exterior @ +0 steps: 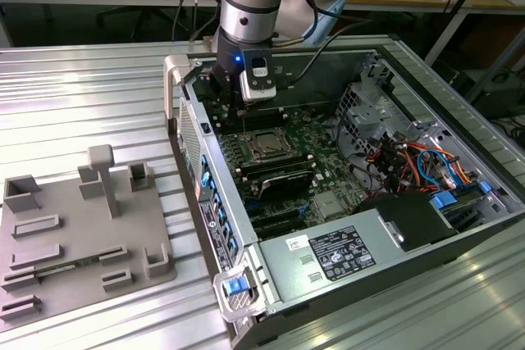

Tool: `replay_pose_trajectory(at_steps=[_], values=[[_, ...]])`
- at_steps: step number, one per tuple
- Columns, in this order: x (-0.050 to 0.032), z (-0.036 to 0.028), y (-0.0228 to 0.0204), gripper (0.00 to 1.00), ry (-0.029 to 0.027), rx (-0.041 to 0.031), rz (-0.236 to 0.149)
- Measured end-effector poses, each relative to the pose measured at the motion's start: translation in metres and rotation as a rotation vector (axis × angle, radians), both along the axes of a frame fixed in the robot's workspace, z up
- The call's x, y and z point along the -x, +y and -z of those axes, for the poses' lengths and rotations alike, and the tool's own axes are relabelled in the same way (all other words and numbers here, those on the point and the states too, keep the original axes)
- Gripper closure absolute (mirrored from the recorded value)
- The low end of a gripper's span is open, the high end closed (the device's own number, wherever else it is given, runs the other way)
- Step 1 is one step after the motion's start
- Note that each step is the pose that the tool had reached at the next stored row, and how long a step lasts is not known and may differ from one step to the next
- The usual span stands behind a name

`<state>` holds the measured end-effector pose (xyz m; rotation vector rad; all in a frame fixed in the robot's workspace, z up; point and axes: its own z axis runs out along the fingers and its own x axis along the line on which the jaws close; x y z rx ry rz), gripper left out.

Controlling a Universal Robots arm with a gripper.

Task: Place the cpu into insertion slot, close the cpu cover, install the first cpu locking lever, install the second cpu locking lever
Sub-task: 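Install the first cpu locking lever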

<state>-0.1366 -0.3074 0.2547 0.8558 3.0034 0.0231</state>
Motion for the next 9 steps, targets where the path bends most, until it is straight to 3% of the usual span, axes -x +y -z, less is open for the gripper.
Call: replay_pose_trajectory(at_steps=[4,9], values=[[-0.0058,0.0000,0.0021,0.89,0.0000,0.0000,-0.010],[-0.0207,0.0004,0.0044,0.89,0.0000,0.0000,-0.027]])
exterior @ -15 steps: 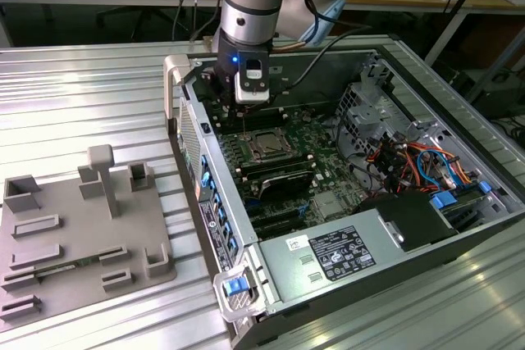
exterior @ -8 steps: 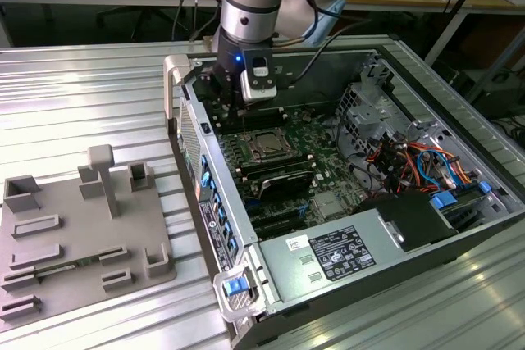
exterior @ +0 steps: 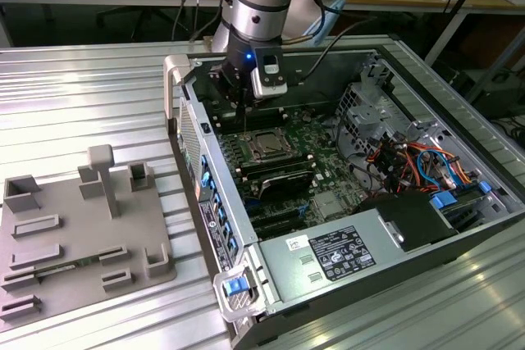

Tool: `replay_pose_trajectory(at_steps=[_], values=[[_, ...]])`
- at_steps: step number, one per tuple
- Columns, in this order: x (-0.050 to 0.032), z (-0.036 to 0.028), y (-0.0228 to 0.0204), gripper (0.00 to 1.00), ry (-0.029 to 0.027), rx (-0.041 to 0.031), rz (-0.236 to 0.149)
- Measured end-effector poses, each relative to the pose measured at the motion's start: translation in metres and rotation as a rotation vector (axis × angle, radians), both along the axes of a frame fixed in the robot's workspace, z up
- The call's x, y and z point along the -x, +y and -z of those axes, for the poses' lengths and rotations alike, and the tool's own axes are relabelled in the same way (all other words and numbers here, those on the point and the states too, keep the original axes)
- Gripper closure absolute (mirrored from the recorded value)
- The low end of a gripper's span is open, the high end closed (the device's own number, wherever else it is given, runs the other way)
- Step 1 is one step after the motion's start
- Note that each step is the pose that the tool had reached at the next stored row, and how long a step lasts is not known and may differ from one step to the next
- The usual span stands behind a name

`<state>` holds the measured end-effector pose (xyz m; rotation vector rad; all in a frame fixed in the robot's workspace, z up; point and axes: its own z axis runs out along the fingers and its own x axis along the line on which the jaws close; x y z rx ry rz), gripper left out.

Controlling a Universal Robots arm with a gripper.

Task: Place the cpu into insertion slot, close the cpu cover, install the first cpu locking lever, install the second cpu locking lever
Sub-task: 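Install the first cpu locking lever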

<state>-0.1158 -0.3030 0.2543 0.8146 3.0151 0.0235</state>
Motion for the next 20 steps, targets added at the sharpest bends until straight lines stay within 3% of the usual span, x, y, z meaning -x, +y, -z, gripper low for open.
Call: replay_pose_trajectory(at_steps=[6,10,20], values=[[-0.0151,0.0011,0.0013,0.89,0.0000,0.0000,-0.024],[-0.0195,0.0025,0.0018,0.89,-0.0001,-0.0001,-0.054],[-0.0196,0.0055,0.0019,0.89,0.0001,0.0001,-0.256]])
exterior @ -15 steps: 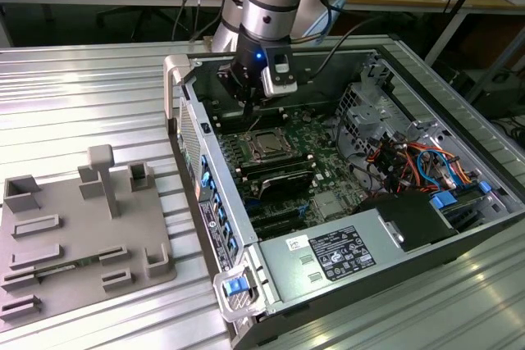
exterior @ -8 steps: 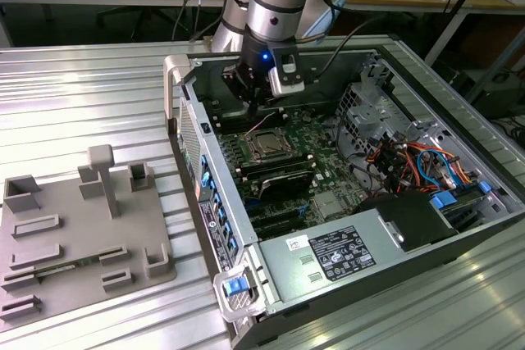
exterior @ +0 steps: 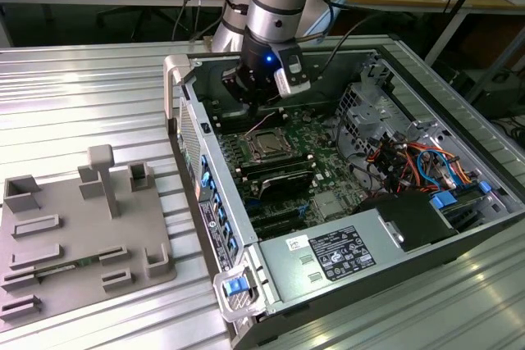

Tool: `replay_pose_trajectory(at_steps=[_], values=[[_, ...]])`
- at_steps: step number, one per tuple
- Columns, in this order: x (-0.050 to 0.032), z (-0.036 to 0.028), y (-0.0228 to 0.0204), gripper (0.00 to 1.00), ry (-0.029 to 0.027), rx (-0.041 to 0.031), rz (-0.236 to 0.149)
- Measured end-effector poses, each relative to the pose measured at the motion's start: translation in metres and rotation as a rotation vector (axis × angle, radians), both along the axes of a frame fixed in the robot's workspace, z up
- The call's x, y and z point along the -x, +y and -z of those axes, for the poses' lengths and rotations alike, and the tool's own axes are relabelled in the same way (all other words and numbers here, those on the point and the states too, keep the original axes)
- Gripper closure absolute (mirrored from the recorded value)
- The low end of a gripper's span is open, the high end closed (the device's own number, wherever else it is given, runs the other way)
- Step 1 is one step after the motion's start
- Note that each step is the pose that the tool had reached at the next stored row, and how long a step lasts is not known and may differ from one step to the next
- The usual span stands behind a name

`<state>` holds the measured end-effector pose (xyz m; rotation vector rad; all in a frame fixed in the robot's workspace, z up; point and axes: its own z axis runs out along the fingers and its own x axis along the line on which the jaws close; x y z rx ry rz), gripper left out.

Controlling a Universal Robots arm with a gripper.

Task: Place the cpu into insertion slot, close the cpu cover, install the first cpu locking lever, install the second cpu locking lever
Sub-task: 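Install the first cpu locking lever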

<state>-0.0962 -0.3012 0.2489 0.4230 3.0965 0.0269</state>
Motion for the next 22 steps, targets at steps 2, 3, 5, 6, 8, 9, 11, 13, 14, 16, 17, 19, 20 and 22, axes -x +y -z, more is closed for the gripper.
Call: replay_pose_trajectory(at_steps=[2,3,5,6,8,9,11,13,14,16,17,19,20,22], values=[[0.0000,0.0004,0.0000,0.89,0.0000,0.0000,-0.046],[0.0000,0.0005,0.0000,0.89,0.0000,0.0001,-0.074],[0.0000,0.0005,0.0000,0.89,-0.0001,0.0000,-0.099],[0.0000,0.0005,0.0000,0.89,-0.0001,0.0000,-0.102],[0.0000,0.0005,0.0000,0.89,-0.0001,0.0001,-0.105],[0.0000,0.0005,0.0000,0.89,-0.0001,0.0001,-0.108],[0.0000,0.0005,0.0000,0.89,-0.0001,0.0001,-0.108],[0.0000,0.0005,0.0000,0.89,-0.0001,0.0001,-0.109],[0.0000,0.0005,0.0000,0.89,-0.0001,0.0001,-0.111],[0.0000,0.0005,0.0000,0.89,-0.0001,0.0001,-0.113],[0.0000,0.0005,0.0000,0.89,-0.0001,0.0001,-0.113],[0.0000,0.0005,0.0000,0.89,-0.0001,0.0001,-0.113],[0.0000,0.0005,0.0000,0.89,0.0000,0.0001,-0.113],[0.0000,0.0005,0.0000,0.89,0.0000,0.0001,-0.113]])
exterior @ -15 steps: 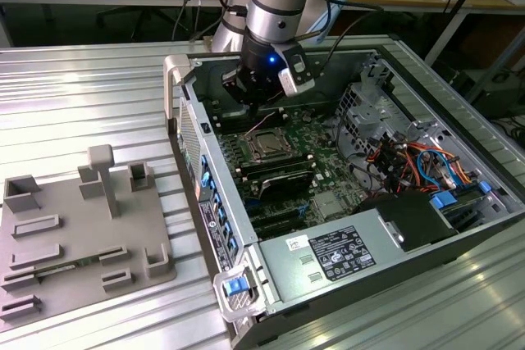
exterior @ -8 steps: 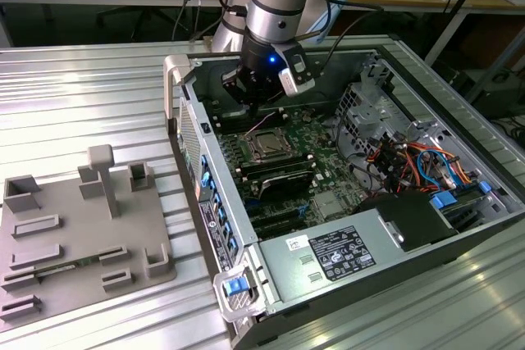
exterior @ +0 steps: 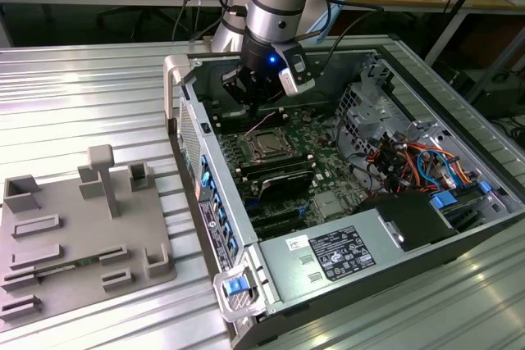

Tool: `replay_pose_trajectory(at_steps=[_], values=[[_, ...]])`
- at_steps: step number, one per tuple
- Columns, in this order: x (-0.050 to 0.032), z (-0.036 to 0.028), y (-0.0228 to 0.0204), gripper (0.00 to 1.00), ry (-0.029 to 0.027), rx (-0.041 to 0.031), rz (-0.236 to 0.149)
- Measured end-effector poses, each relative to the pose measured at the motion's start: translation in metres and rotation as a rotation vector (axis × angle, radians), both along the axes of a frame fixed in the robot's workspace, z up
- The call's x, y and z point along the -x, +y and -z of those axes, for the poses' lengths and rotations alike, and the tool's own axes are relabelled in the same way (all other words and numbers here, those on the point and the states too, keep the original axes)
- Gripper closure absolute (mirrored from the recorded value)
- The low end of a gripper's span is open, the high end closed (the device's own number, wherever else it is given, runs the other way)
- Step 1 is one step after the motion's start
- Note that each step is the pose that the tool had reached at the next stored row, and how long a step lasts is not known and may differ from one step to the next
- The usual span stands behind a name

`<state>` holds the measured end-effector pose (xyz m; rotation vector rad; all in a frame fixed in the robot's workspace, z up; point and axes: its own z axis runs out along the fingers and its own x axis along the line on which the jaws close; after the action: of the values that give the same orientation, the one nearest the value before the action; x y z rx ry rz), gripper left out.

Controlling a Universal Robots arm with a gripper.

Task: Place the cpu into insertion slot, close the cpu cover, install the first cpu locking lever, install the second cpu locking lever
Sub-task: 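Install the first cpu locking lever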

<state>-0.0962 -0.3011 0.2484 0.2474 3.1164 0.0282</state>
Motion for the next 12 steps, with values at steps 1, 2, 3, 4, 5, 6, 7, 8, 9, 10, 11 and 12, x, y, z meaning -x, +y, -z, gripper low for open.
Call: replay_pose_trajectory(at_steps=[1,2,3,4,5,6,7,8,9,10,11,12], values=[[0.0000,0.0000,0.0000,0.89,0.0000,0.0000,0.000],[0.0000,0.0000,0.0000,0.89,0.0000,0.0000,0.000],[0.0000,0.0000,0.0000,0.89,0.0000,0.0001,0.000],[0.0000,0.0000,0.0000,0.89,0.0000,0.0001,-0.001],[0.0000,0.0004,0.0000,0.89,-0.0001,0.0000,-0.006],[-0.0008,0.0014,0.0000,0.89,-0.0002,0.0000,-0.027],[-0.0014,0.0022,0.0000,0.89,0.0000,0.0002,-0.044],[-0.0019,0.0028,0.0000,0.89,0.0000,0.0002,-0.057],[-0.0041,0.0041,0.0000,0.89,0.0002,0.0009,-0.072],[-0.0073,0.0048,0.0001,0.89,0.0002,0.0009,-0.075],[-0.0123,0.0055,0.0001,0.89,0.0000,0.0008,-0.077],[-0.0164,0.0058,0.0002,0.89,0.0001,0.0009,-0.078]])
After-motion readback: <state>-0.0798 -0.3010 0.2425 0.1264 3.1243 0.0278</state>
